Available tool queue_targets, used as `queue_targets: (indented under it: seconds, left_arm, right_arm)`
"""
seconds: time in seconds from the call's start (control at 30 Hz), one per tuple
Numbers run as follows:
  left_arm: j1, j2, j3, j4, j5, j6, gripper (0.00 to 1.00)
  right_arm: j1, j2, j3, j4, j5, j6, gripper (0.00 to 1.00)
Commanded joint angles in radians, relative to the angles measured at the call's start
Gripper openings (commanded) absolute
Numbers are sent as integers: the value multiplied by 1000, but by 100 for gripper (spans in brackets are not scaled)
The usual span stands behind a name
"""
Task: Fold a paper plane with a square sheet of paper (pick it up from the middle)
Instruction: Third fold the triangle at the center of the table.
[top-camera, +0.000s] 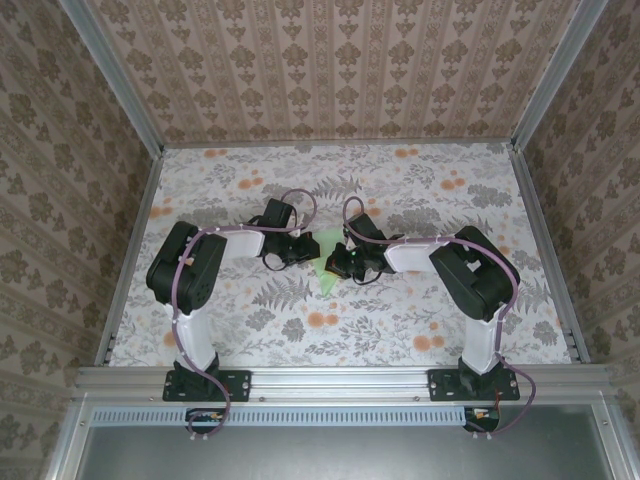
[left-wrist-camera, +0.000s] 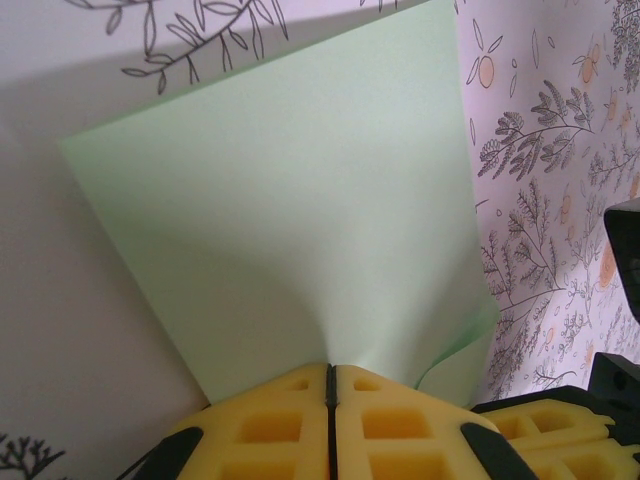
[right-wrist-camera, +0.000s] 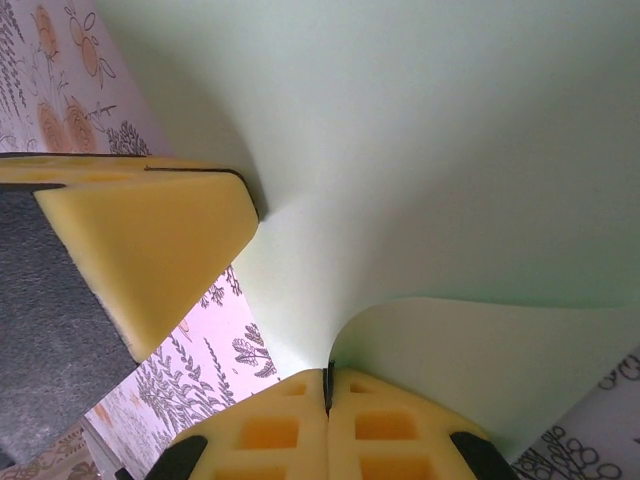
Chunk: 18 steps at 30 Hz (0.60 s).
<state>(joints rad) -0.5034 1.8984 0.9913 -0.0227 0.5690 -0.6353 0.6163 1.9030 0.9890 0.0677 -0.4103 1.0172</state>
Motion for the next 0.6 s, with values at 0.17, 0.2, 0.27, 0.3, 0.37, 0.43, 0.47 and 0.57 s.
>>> queue_targets:
  seconds: [0.17,0.2,0.27,0.3,0.37,0.43,0.47,0.57]
  left_arm:
    - [-4,20,0,-48,-6,21,8]
    - [-4,21,1,-48,-6,21,8]
    - [-4,19,2,-48,-6,19,9]
    - [-4,18,0,-48,-6,19,8]
    - [-4,16,1,-48,-6,18,8]
    - [-4,10,1,-49,-6,18,9]
    - [-3,5,1,-51,-6,19,9]
    - [-1,-19,1,-59,-9,17,10]
  right_arm:
    - [5,40,22,-37,4,-27,6]
    - [5,41,23,-37,3,-27,6]
    - [5,43,24,-40,3,-30,6]
    - [5,44,25,-40,3,-30,6]
    - [5,48,27,-45,4,-31,6]
    - [5,50,28,-49,5,-30,7]
    - [5,52,30,-52,5,-33,7]
    - [5,56,30,-60,6,-34,8]
